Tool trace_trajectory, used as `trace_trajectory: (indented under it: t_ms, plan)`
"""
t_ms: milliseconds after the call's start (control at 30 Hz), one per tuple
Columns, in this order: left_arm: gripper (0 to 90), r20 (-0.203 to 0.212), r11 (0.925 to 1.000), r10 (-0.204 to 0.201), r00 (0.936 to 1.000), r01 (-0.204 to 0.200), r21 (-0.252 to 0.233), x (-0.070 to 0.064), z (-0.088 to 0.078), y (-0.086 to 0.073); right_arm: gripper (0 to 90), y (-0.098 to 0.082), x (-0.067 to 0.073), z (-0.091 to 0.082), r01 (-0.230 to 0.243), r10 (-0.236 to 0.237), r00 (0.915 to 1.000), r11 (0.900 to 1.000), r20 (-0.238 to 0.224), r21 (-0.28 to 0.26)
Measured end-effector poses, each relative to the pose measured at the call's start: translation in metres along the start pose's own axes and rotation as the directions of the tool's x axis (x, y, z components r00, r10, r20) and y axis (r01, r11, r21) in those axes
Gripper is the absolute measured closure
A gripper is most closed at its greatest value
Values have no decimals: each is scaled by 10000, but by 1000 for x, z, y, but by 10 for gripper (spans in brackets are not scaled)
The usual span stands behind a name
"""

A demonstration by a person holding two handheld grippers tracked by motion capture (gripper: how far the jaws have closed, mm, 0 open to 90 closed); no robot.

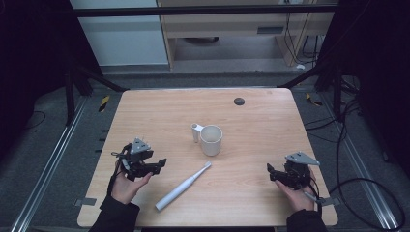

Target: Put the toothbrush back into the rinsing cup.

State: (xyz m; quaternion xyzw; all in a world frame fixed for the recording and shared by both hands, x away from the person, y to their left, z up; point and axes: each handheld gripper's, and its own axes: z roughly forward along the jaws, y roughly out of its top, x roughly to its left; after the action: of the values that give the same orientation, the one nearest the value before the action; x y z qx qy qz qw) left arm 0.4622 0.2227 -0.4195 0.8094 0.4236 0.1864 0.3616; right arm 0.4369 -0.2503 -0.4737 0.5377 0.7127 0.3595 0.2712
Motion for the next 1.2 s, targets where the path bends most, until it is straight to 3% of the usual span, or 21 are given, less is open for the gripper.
trace_trajectory:
  t_ms: [433, 667, 1000, 1200]
  plan:
    - [405, 748, 9954, 781, 9941, -820, 496, -21, 12, 14, 199, 0, 1, 1, 127, -127, 9999, 9999, -32, -28]
    - [406, 1084, 9925, 975, 9893, -1047, 633, -30, 17, 18, 203, 1, 1, 1, 97, -97, 9999, 9999, -38, -41]
    - [408, 1477, 9837, 1331, 9800, -1488, 1008, -46, 27, 23, 206, 0, 1, 2, 194, -194, 9998, 9998, -34, -17]
    - [412, 1658, 9737, 1557, 9738, -1796, 1399, -55, 35, 23, 208, 0, 1, 2, 209, -210, 9998, 9998, -41, -10]
